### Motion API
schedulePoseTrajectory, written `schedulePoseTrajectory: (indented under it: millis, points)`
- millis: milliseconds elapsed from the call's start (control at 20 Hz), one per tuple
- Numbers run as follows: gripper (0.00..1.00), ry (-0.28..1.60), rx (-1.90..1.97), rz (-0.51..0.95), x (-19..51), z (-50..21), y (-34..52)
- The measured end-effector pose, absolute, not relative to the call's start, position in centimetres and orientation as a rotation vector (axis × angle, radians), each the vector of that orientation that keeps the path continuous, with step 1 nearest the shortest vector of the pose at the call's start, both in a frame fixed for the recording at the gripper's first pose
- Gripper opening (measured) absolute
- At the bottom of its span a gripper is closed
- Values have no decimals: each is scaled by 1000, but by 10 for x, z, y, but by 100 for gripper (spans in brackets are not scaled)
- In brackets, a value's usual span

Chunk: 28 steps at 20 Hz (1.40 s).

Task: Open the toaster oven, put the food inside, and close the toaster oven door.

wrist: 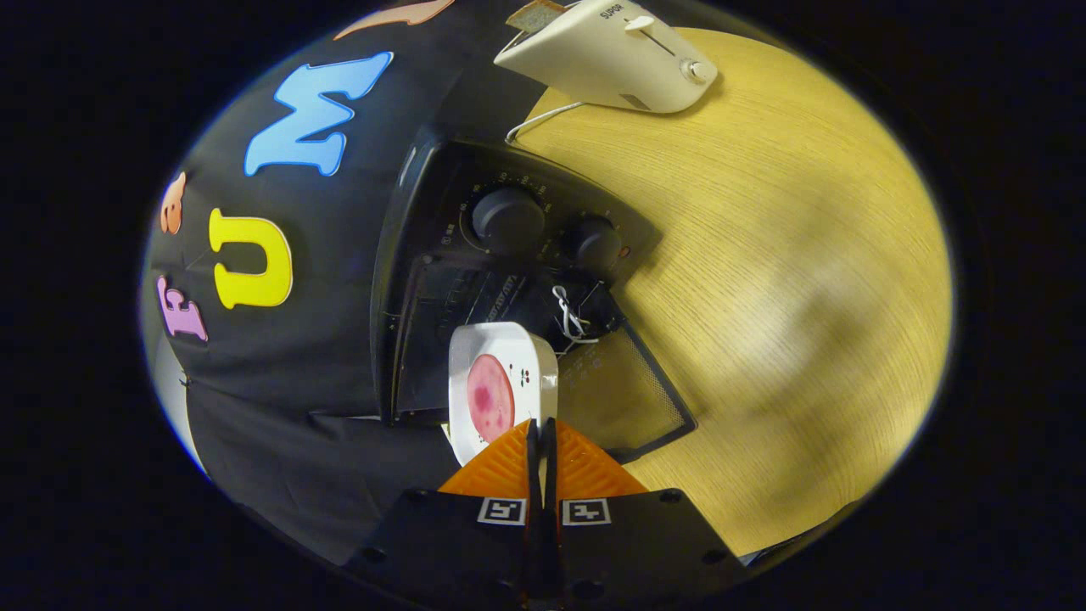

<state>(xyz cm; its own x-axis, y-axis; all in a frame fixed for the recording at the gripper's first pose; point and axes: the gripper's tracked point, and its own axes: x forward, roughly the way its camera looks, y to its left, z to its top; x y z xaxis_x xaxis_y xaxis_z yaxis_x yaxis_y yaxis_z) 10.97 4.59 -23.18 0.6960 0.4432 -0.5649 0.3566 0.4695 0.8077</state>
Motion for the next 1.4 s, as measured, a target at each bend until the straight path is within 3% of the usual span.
schedulePoseTrajectory:
  millis: [650, 1400]
  points:
    - [2, 633, 1236, -88, 189, -252, 69]
    - [3, 573, 1267, -188, 224, -250, 93]
